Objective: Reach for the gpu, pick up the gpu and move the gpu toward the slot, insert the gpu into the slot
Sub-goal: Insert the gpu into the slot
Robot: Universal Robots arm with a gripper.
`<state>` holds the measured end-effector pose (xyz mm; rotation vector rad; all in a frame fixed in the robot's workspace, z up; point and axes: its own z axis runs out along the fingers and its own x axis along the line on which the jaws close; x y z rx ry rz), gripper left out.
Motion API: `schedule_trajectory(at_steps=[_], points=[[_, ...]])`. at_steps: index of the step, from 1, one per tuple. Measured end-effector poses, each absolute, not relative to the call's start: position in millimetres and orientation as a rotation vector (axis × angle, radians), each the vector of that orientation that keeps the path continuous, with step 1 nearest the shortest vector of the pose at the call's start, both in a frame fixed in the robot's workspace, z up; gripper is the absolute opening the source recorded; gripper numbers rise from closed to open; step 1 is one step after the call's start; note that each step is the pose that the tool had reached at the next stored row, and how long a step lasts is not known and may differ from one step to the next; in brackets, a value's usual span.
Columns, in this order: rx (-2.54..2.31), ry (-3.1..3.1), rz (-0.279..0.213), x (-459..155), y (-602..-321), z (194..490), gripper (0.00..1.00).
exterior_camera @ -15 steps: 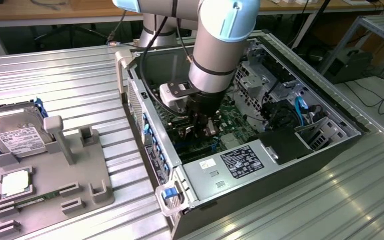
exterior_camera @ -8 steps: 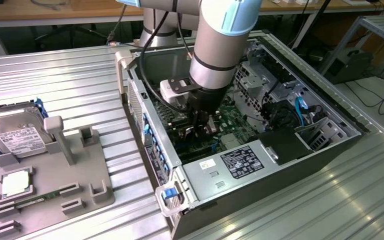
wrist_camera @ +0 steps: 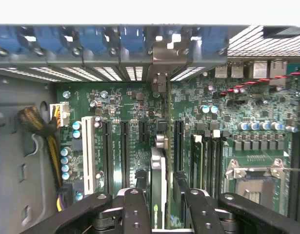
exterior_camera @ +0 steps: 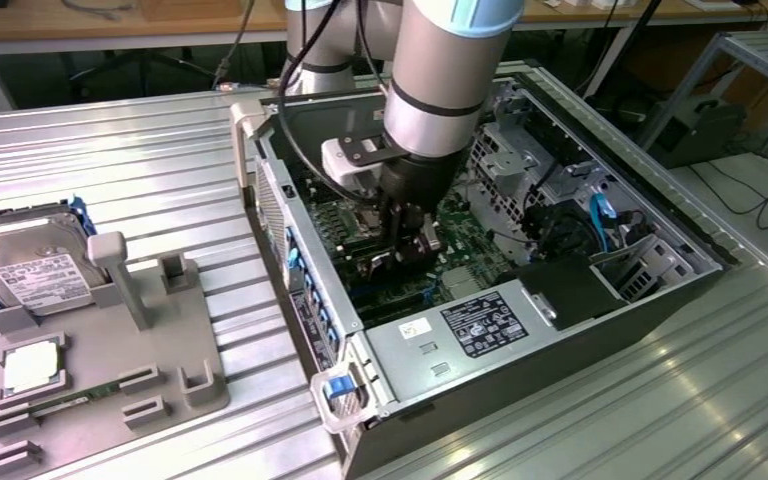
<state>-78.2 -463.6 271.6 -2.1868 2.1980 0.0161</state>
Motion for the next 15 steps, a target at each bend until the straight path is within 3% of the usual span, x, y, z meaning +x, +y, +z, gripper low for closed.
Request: schedule_trajectory(at_steps=[7, 9, 10, 12, 15], points=[[-2.182, 2.193, 0.006, -78, -464, 285, 0.34], [-2.182, 2.193, 0.006, -78, -464, 285, 0.21], [-2.182, 2.193, 0.006, -78, -464, 285, 0.21], [-2.182, 2.193, 0.006, -78, -464, 285, 0.11], [-2.182, 2.193, 0.006, -78, -464, 285, 0.11]])
